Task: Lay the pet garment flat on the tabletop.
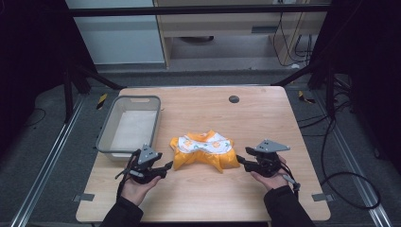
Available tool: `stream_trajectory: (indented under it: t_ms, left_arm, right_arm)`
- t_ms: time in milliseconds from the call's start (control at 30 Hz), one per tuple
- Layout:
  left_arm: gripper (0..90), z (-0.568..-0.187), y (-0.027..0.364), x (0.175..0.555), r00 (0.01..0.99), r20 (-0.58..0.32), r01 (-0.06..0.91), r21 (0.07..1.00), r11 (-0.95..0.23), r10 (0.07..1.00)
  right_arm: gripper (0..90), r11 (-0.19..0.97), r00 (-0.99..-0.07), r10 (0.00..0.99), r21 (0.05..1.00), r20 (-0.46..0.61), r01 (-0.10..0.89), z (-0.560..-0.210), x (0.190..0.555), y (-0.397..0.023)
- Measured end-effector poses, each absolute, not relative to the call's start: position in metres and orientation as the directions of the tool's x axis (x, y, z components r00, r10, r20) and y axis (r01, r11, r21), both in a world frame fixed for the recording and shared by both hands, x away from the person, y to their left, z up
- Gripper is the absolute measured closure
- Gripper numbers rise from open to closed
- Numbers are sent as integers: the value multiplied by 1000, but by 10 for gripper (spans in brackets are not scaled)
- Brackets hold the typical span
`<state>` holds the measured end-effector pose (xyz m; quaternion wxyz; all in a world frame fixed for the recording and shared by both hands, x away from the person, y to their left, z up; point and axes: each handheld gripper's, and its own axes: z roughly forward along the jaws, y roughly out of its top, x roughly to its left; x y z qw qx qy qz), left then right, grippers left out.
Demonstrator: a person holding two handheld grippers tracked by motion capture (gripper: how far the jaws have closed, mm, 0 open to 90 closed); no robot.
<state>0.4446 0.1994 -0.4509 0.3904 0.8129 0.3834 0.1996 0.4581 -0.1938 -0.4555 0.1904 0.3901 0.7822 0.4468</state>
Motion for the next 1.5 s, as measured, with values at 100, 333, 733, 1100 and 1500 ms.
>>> stream_trajectory:
  t_ms: [100,333,733,1100,1500]
  left_arm:
    - [426,-460,198,449,622,13,488,776,-401,783]
    - [423,-473,188,462,639,0,512,747,-424,770]
    - [568,-482,181,472,658,-37,531,731,-429,752]
    - [862,-475,178,468,690,-65,528,727,-440,720]
    - [870,-444,201,428,730,-109,491,770,-407,675]
  right_arm:
    - [467,304,-621,782,830,63,467,-468,456,-195]
    - [464,331,-627,776,801,70,499,-483,463,-186]
    - [548,380,-647,760,764,63,522,-495,470,-173]
    - [858,389,-660,747,747,86,538,-486,470,-174]
    - [850,384,-726,679,790,109,478,-459,433,-185]
